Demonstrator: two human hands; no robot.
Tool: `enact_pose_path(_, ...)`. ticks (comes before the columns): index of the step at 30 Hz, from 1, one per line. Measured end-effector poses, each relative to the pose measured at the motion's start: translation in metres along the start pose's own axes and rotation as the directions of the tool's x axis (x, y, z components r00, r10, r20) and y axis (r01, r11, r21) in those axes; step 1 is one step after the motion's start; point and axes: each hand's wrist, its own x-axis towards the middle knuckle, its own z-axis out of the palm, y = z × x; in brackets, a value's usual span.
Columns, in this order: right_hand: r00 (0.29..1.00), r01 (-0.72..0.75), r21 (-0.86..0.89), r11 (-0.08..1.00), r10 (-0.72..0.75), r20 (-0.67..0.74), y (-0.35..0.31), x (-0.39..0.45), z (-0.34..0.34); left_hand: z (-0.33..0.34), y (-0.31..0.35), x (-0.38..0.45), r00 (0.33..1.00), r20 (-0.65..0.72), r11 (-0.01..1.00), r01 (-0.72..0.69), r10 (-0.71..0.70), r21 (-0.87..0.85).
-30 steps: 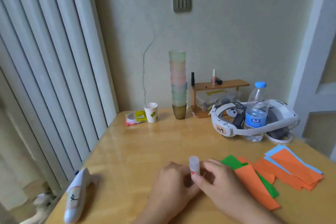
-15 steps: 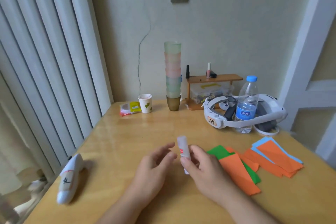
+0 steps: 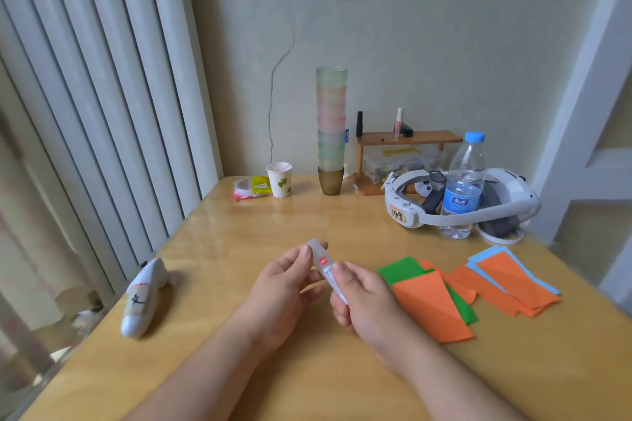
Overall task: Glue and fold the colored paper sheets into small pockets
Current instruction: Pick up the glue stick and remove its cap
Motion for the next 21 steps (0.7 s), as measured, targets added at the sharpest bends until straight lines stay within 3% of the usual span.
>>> enact_pose_path(10,0.993,0.112,-0.215,0.970,-0.119,-0.019,0.003,0.007,0.005,0.006,0.002,0.004,0.991,-0.119,0.994,-0.077,0.068,-0.075)
enact_pose_path(14,0.975,0.183,-0.467,0.865,-0.222,-0.029,0.004,0.011,0.001,0.003,-0.001,0.010,0.982,-0.185,0.993,-0.062,0.043,-0.099)
enact_pose_path(18,0.940,0.206,-0.746,0.633,-0.341,-0.030,0.008,0.012,-0.004,-0.016,0.007,0.026,0.943,-0.331,0.966,-0.067,-0.019,-0.248)
enact_pose_path(21,0.935,0.227,-0.682,0.695,-0.351,-0.046,0.010,0.009,-0.009,-0.047,0.012,0.037,0.903,-0.430,0.976,-0.088,-0.007,-0.200)
